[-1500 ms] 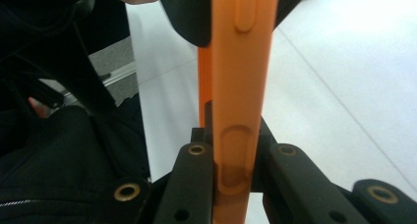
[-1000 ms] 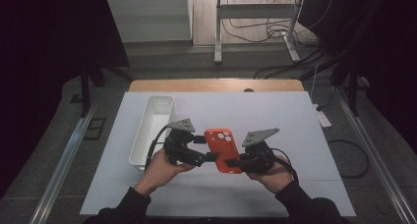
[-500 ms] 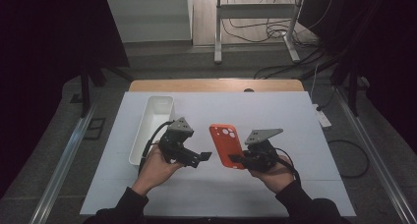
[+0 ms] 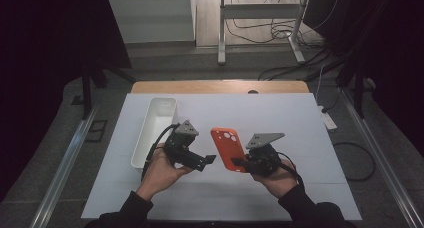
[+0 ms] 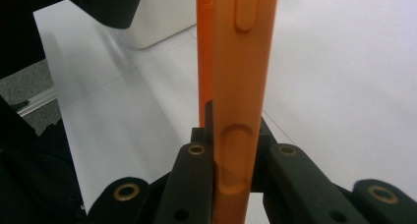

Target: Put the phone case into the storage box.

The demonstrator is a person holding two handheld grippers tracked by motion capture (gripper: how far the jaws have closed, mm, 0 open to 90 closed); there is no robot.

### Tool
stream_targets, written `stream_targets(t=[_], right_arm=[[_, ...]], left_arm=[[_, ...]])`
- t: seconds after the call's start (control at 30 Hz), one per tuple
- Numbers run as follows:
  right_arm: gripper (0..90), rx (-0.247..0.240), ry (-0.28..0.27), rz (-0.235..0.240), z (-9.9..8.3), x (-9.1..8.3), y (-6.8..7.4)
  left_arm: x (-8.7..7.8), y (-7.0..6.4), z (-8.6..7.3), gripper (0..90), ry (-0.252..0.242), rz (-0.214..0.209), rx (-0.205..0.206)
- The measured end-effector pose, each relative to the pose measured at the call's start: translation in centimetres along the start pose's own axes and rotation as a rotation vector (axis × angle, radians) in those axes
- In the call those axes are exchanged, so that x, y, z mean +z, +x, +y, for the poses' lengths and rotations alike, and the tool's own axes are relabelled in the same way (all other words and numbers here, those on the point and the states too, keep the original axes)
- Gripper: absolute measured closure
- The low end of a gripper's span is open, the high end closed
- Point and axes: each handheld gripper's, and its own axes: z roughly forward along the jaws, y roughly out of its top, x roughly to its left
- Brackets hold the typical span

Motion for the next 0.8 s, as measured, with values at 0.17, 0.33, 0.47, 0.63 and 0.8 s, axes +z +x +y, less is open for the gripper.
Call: stream_targets(t=[0.17,0.33,0.47,0.63,0.8], right_arm=[[83.9,-0.015,0.006,0.002,0.09,0.21,0.42],[83.9,-0.027,0.009,0.005,0.12,0.37,0.67],[83.9,-0.027,0.013,0.008,0.15,0.44,0.84],[83.9,-0.035,0.02,0.008,0.15,0.58,0.94],[83.9,-0.036,0.024,0.006,0.17,0.64,1.02]], left_arm=[[0.03,-0.43,0.18,11.0,-0.001,-0.019,0.006],[-0.09,-0.35,0.21,28.9,-0.003,-0.042,-0.022],[-0.15,-0.16,0.15,44.3,0.004,-0.054,-0.042],[-0.32,-0.15,0.22,59.7,-0.002,-0.077,-0.066],[-0.29,0.02,0.2,79.2,0.001,-0.129,-0.078]])
